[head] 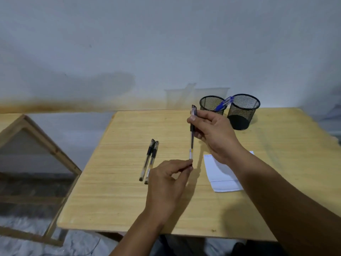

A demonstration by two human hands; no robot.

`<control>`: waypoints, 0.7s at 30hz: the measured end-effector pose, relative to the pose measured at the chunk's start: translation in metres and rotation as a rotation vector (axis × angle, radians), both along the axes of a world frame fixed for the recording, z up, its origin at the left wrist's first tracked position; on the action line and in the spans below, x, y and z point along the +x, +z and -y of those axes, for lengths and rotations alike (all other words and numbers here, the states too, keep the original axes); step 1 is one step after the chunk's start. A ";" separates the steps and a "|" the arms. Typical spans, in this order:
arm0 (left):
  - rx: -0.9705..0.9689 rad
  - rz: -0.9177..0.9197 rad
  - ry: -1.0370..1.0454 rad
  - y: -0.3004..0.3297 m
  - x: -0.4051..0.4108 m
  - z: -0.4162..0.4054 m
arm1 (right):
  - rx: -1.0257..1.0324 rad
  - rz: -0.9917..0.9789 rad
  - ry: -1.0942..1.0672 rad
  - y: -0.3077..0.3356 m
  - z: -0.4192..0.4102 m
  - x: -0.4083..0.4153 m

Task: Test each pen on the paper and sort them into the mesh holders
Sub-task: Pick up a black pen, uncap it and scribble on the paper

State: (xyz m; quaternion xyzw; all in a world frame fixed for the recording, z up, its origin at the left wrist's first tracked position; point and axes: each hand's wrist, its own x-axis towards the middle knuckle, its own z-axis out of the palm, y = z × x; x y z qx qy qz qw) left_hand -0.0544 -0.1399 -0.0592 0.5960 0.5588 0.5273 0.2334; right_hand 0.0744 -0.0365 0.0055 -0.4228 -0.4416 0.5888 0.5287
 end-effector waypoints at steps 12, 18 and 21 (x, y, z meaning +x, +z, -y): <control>-0.119 0.153 -0.140 0.029 0.060 -0.034 | 0.029 0.095 -0.183 -0.003 0.043 0.080; -0.280 0.296 -0.190 0.052 0.074 -0.060 | 0.012 0.180 -0.191 -0.022 0.059 0.089; -0.317 0.299 -0.220 0.054 0.080 -0.064 | -0.011 0.193 -0.207 -0.027 0.061 0.090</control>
